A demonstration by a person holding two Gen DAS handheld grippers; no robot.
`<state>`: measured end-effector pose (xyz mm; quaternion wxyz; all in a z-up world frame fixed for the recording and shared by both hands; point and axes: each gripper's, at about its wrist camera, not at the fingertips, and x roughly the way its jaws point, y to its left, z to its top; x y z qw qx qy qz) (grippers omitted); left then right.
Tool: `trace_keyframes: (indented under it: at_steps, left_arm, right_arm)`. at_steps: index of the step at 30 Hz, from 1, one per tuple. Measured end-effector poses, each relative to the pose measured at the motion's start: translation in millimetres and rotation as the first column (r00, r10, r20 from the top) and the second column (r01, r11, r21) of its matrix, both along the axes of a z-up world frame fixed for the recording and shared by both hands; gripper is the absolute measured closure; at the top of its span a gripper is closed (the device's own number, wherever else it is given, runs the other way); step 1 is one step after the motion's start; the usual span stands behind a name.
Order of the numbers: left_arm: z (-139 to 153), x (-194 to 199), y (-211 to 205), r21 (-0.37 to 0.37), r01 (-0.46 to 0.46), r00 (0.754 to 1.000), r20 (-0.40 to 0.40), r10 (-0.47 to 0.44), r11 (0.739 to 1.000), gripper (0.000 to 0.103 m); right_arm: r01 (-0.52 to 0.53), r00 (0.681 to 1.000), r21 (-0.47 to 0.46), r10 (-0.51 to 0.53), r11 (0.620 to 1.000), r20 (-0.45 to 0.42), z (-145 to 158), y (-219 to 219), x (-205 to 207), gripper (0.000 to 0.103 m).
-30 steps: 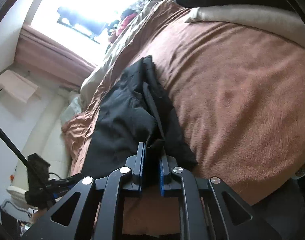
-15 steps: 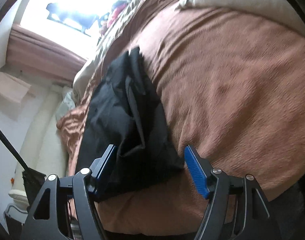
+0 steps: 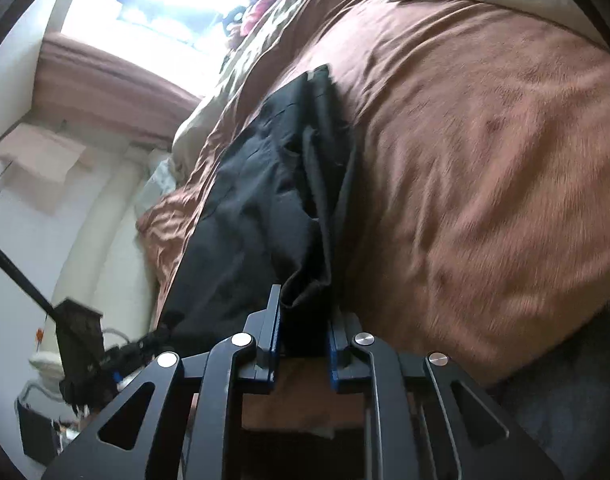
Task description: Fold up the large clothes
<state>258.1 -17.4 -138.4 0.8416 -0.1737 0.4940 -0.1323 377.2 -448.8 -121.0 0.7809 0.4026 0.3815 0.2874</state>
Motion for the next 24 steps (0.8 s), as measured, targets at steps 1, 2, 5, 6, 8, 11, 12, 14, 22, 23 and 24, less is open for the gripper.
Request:
trace_keyframes:
  at_steps: [1,2,5,6,8,11,12,14,22,23,24]
  left_arm:
    - [1.6,-5.1,3.6,0.001,0.01,1.0,-0.002,-0.01,1.0,0.085]
    - [1.9,-13.5,7.6,0.005,0.023,1.0,-0.01,-0.023,1.0,0.085]
    - [-2.3,-29.2,13.9,0.024,0.052,0.998,-0.032,-0.051,0.998,0.083]
    - [-4.4,-31.8,14.5,0.029,0.063,0.997,-0.038,-0.062,0.998,0.082]
    - [-7.5,-33.2,17.3,0.025,0.066,0.997,-0.052,-0.064,0.998,0.081]
    - [-5.7,-23.2,24.5,-0.016,0.06,0.996,-0.063,-0.061,0.998,0.078]
    - [-3.8,-19.4,26.9,-0.031,0.059,0.997,-0.055,-0.06,0.998,0.07]
    - [2.8,-9.8,32.8,-0.044,0.047,0.998,-0.027,-0.048,0.998,0.049]
    - [1.0,40.0,53.6,-0.047,-0.027,1.0,-0.011,0.027,0.999,0.038]
    - [-3.2,48.7,55.9,-0.05,-0.036,0.999,-0.021,0.035,0.998,0.038]
    - [-6.6,55.6,57.1,-0.055,-0.042,0.999,-0.03,0.04,0.998,0.038]
  right_arm:
    - [-0.016,1.0,-0.003,0.016,1.0,0.003,0.4,3.6,-2.4,0.088]
    - [-0.04,0.999,-0.006,0.04,0.999,0.006,1.0,5.5,-7.7,0.088]
    - [-0.139,0.99,-0.033,0.14,0.99,0.025,1.1,12.0,-19.8,0.085]
    - [-0.156,0.987,-0.037,0.157,0.987,0.03,0.4,9.2,-21.2,0.085]
    - [-0.161,0.986,-0.053,0.162,0.986,0.023,-1.1,1.0,-17.6,0.08]
    - [-0.11,0.993,-0.099,0.113,0.989,0.03,4.3,-18.2,-10.3,0.055]
    - [-0.081,0.995,-0.118,0.087,0.99,0.049,9.0,-25.9,-6.0,0.034]
    - [-0.057,0.996,-0.117,0.065,0.991,0.067,14.0,-36.3,2.6,0.024]
    - [-0.039,0.998,-0.153,0.045,0.988,0.04,24.1,-40.0,58.8,0.024]
    - [-0.051,0.998,-0.16,0.057,0.986,0.033,23.7,-35.1,66.9,0.024]
    - [-0.066,0.997,-0.165,0.071,0.984,0.025,23.8,-30.2,78.4,0.024]
